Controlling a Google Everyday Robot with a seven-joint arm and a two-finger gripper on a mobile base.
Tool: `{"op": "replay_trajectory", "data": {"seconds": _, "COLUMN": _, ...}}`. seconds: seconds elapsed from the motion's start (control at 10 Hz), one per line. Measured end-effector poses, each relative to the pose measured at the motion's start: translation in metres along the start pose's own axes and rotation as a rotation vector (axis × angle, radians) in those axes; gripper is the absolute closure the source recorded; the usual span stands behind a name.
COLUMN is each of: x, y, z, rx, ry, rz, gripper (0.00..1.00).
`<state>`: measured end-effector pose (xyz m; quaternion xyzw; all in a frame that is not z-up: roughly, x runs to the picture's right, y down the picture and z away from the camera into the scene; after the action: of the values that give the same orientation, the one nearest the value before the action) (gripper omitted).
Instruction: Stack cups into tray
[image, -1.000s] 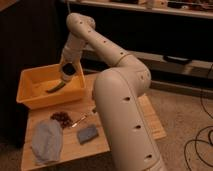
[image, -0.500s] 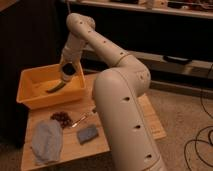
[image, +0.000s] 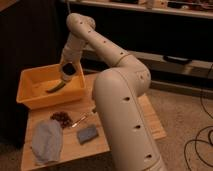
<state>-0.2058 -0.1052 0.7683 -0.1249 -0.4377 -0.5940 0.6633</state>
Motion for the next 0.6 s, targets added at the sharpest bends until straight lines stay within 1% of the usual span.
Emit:
{"op": "replay_trajectory", "data": {"seconds": 0.1, "x": 0.0000, "y": -0.0003, "z": -0.0001, "rx": 0.000, "ry": 0.000, "rz": 0.000, "gripper": 0.37}}
{"op": "replay_trajectory", "data": {"seconds": 0.2, "x": 0.0001, "y": 0.0002, "z": 0.0000, "rx": 0.000, "ry": 0.000, "rz": 0.000, "gripper": 0.29}}
{"op": "replay_trajectory", "data": {"seconds": 0.3, "x": 0.0001, "y": 0.0001, "z": -0.0002, "rx": 0.000, "ry": 0.001, "rz": 0.000, "gripper": 0.25}}
{"op": "replay_trajectory", "data": {"seconds": 0.6, "x": 0.0002, "y": 0.0002, "z": -0.0001, "rx": 0.000, "ry": 0.001, "rz": 0.000, "gripper": 0.25}}
